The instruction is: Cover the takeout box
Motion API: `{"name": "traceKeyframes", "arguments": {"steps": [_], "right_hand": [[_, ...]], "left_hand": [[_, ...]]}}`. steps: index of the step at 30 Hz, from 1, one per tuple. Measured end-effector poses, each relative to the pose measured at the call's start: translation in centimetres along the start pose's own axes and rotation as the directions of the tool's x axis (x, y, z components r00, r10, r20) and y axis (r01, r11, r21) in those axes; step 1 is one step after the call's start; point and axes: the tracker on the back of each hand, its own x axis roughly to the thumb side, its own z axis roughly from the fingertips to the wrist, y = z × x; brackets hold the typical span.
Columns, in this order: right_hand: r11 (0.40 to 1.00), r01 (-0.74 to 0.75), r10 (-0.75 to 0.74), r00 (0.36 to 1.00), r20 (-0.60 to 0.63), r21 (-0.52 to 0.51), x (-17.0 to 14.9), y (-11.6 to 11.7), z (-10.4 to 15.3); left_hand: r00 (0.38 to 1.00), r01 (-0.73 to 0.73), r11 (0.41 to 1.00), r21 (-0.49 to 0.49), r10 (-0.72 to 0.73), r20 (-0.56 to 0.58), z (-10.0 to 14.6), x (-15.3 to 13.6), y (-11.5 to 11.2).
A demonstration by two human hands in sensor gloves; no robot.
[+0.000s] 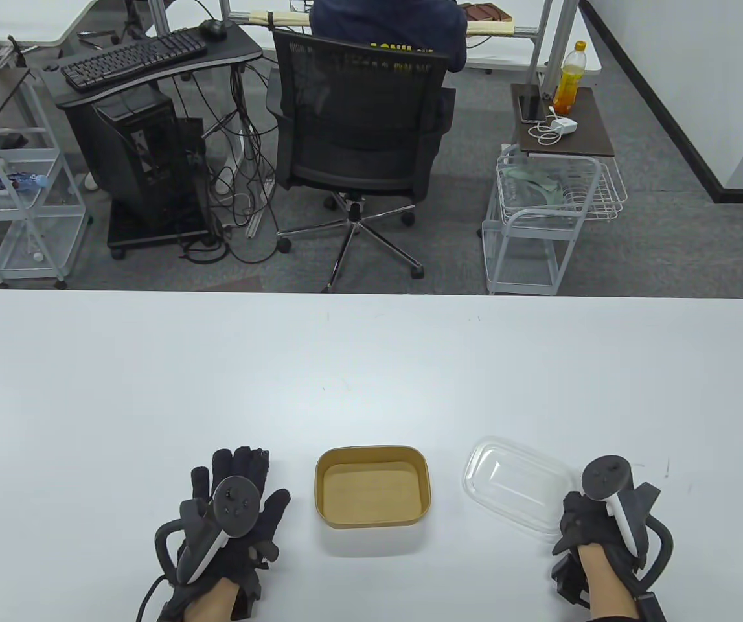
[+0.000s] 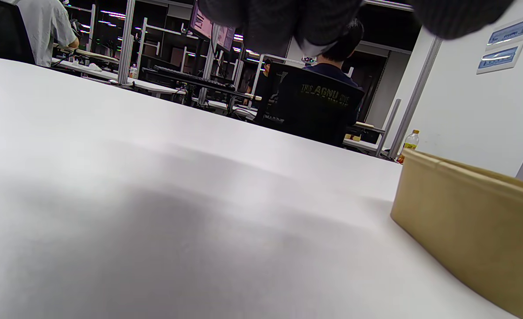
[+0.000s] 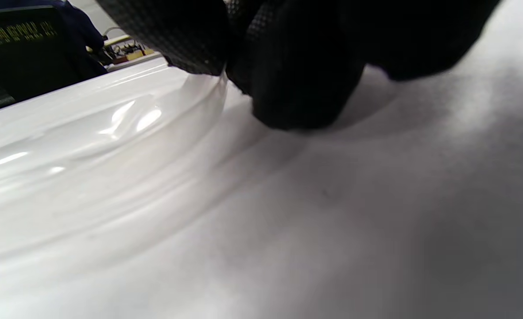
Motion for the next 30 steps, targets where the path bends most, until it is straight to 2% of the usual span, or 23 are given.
{"name": "traceKeyframes", "arguments": {"steps": [5, 7, 14, 20, 30], "right_hand": [[0.984, 0.159, -0.154, 0.986, 0.065, -0.077, -0.1, -1.3, 0.7], [0.961, 0.262, -0.255, 0.963, 0.086, -0.089, -0.3, -1.5, 0.8], [0.888, 0.441, -0.419, 0.892, 0.170, -0.125, -0.6, -2.6, 1.2], [0.858, 0.483, -0.409, 0.848, 0.337, -0.172, 0.9, -4.2, 3.0], [0.883, 0.466, -0.348, 0.736, 0.580, -0.063, 6.3, -3.4, 7.5]], "left_hand": [[1.000, -0.005, 1.000, 0.003, 0.005, -0.002, 0.0, -0.1, 0.0], [1.000, -0.007, 1.000, 0.004, 0.007, -0.002, 0.0, -0.1, 0.0], [1.000, -0.012, 1.000, -0.002, 0.012, -0.011, 0.1, -0.2, -0.1], [0.999, -0.039, 0.999, -0.029, 0.038, -0.009, 0.0, 0.2, -0.5], [0.976, -0.207, 0.975, -0.075, 0.211, 0.052, 0.5, 3.3, -0.5]]}}
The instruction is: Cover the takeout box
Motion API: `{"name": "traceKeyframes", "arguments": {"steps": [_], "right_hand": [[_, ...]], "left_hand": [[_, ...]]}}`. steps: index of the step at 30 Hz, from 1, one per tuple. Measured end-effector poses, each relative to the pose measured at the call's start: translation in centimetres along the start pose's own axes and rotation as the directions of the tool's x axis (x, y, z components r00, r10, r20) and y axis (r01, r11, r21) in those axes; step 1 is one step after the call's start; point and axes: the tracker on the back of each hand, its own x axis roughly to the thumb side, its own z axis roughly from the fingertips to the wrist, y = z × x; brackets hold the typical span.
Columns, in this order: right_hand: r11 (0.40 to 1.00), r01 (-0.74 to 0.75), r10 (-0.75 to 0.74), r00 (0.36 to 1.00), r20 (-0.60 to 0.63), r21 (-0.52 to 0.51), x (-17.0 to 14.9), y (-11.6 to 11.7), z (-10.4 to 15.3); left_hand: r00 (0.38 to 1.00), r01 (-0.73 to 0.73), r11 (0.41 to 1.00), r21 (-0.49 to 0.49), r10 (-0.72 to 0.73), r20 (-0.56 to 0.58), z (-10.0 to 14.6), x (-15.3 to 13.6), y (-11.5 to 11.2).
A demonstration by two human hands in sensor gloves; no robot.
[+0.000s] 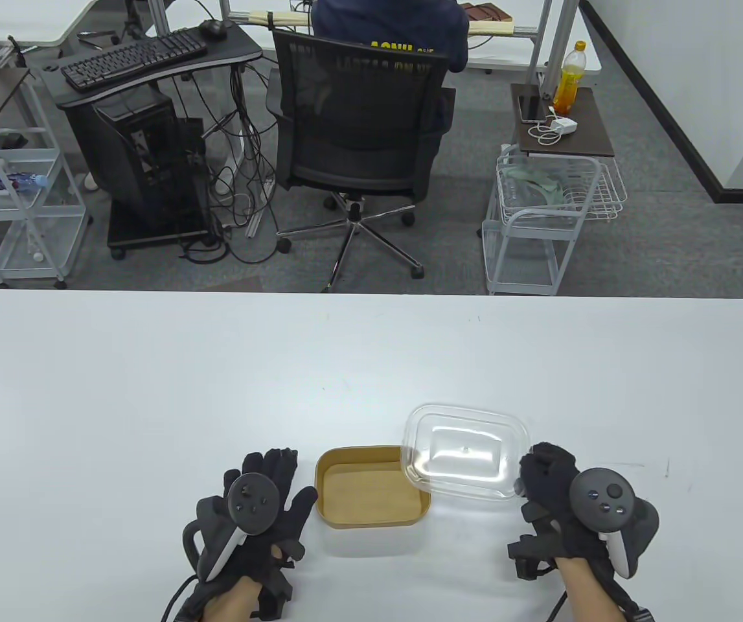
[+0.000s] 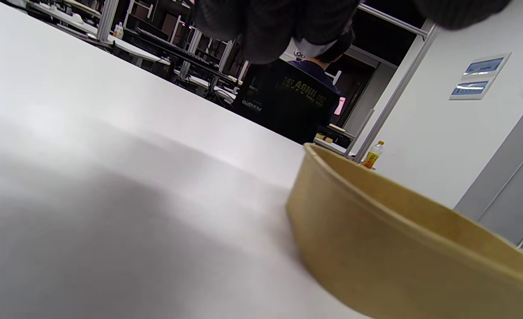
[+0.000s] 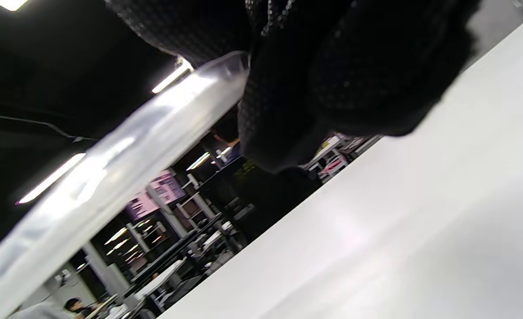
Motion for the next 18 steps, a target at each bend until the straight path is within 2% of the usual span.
{"name": "traceKeyframes", "arguments": {"steps": [5, 9, 11, 18], "right_hand": [[0.998, 0.015, -0.022, 0.994, 0.103, 0.067, 2.6, 1.8, 1.0], [0.993, 0.026, -0.045, 0.986, 0.161, 0.116, 4.0, 2.9, 1.8], [0.993, 0.001, -0.023, 0.982, 0.189, 0.117, 4.3, 3.3, 2.0], [0.990, 0.003, -0.034, 0.974, 0.224, 0.140, 4.6, 4.0, 2.3]], "left_hand": [[0.988, -0.149, 0.986, -0.079, 0.151, 0.019, 0.2, 1.2, -0.3], [0.947, -0.315, 0.936, -0.159, 0.320, 0.006, 0.1, 1.5, -0.4], [0.929, -0.362, 0.917, -0.165, 0.369, 0.016, 0.0, 1.6, -0.2], [0.916, -0.386, 0.908, -0.163, 0.398, 0.047, -0.2, 2.0, 1.2]]}}
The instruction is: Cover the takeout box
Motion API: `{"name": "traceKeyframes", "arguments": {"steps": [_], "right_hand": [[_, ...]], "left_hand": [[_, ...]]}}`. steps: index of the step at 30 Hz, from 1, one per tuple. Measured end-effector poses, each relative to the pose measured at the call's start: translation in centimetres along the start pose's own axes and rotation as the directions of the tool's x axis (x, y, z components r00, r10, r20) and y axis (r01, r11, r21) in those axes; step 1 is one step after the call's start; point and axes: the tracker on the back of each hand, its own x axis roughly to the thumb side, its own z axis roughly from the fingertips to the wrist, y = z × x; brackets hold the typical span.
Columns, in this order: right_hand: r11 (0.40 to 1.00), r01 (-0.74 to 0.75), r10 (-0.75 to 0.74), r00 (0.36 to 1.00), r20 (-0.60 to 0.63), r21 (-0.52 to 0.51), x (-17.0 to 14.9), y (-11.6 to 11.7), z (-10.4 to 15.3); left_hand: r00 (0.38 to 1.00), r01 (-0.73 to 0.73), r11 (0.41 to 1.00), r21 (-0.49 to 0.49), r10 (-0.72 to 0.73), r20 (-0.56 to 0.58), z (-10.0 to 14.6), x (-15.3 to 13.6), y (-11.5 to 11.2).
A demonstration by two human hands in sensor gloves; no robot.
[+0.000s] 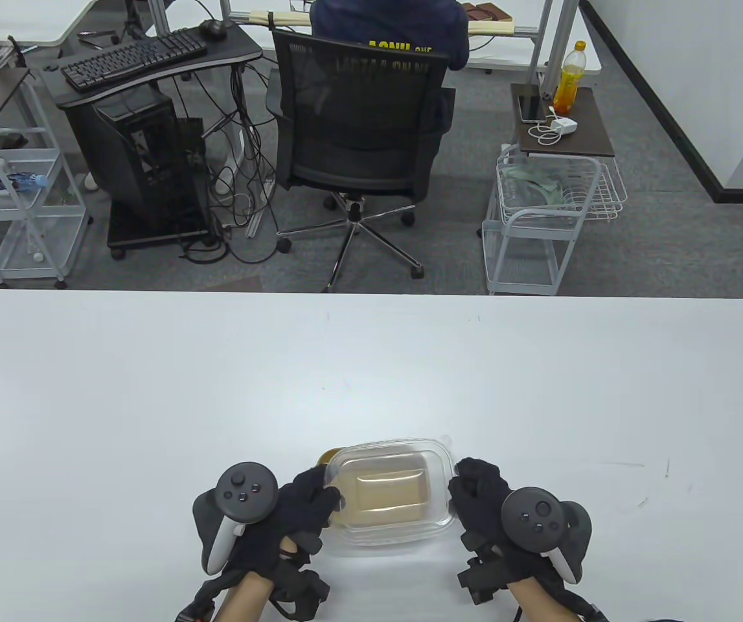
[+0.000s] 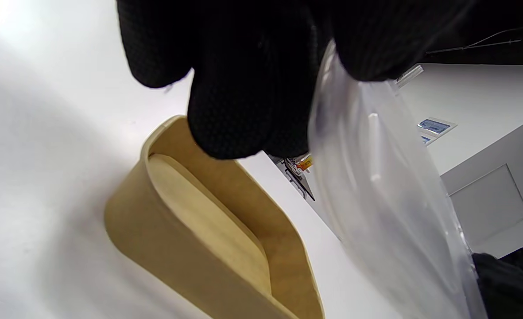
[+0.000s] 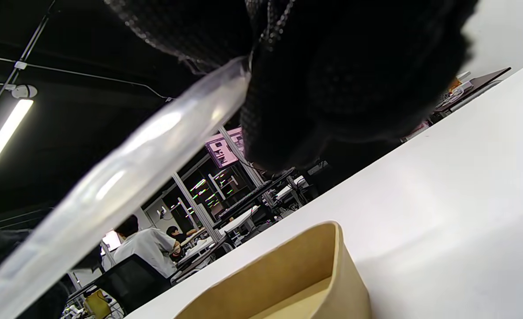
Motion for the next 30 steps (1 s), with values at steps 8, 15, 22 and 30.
{"name": "traceKeyframes", "arguments": {"steps": [8, 15, 22, 30], "right_hand": [[0.999, 0.020, -0.016, 0.995, 0.100, -0.035, -0.2, -0.5, 0.3], [0.995, -0.091, 0.094, 0.988, 0.124, -0.028, -1.2, -1.0, 0.3], [0.979, -0.200, 0.197, 0.977, 0.081, 0.030, -3.1, -1.2, 0.3], [0.979, -0.194, 0.193, 0.981, 0.022, 0.065, -4.5, -1.0, 0.0]], "left_hand": [[0.981, 0.126, 0.990, -0.060, -0.115, 0.158, -0.8, 2.5, 2.3], [0.858, 0.429, 0.887, 0.172, -0.460, 0.228, -0.4, 5.3, 3.0], [0.695, 0.586, 0.693, 0.420, -0.696, 0.179, -0.8, 4.8, 1.2], [0.522, 0.682, 0.510, 0.523, -0.841, 0.140, -1.7, 3.2, -1.8]]}}
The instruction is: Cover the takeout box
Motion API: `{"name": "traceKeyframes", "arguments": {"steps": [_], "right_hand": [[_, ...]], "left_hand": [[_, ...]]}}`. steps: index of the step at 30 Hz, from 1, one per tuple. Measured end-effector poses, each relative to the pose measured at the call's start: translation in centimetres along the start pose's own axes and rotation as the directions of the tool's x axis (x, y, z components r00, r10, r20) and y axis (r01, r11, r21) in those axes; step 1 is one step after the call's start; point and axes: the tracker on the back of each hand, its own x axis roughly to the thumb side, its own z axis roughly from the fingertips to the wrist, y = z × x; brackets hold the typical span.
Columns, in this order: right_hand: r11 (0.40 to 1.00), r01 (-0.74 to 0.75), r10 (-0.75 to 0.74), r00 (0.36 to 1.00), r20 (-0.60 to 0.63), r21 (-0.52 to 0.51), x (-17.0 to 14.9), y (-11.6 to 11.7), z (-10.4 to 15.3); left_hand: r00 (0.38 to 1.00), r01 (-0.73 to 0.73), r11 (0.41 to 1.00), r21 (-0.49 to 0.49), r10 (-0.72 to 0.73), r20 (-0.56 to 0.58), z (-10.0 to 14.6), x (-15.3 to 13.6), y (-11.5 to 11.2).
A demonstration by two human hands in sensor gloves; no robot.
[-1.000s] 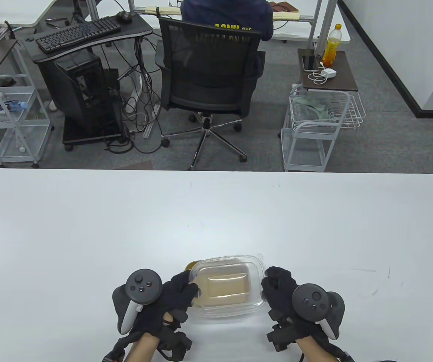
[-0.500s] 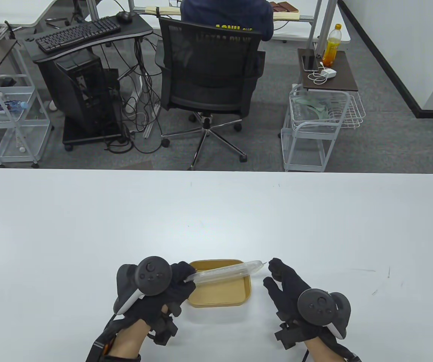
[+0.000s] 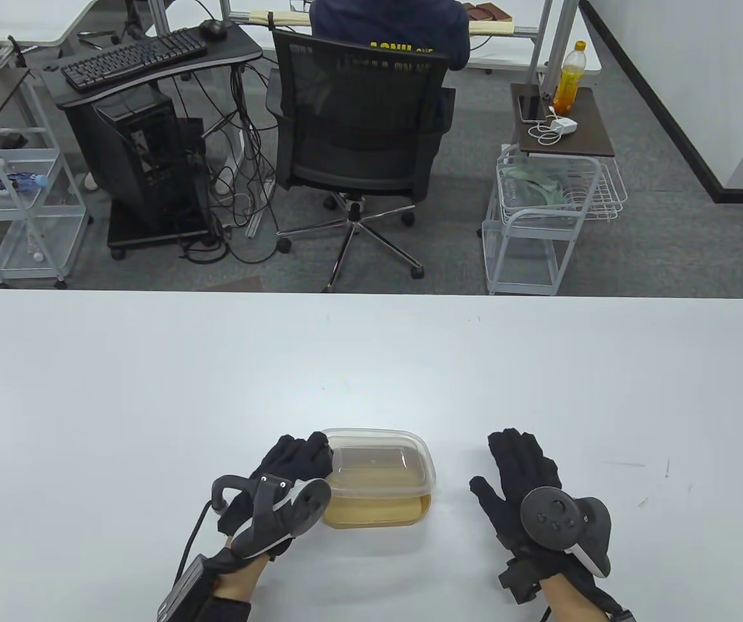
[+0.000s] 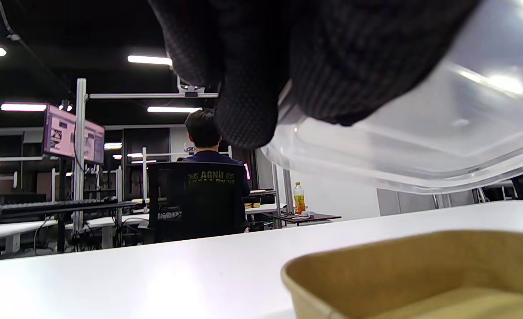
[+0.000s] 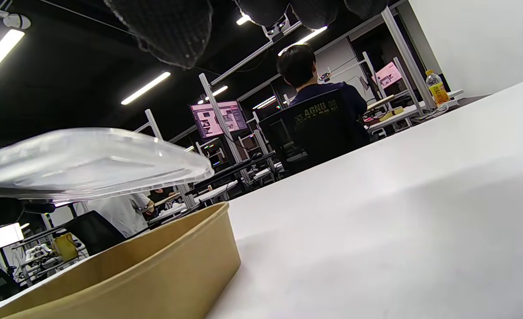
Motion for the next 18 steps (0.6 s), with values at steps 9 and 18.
{"name": "traceKeyframes", "arguments": {"steps": [9, 18], "right_hand": [[1.000, 0.013, -0.013, 1.000, -0.021, 0.009, -0.3, 0.0, 0.0], [1.000, 0.012, -0.011, 1.000, -0.025, 0.015, -0.2, 0.1, -0.1]], "left_hand": [[0.999, 0.041, 0.999, -0.004, -0.041, 0.010, 0.6, 0.8, -2.1], [0.993, 0.104, 0.994, -0.030, -0.103, 0.059, 1.1, 1.3, -3.0]]}}
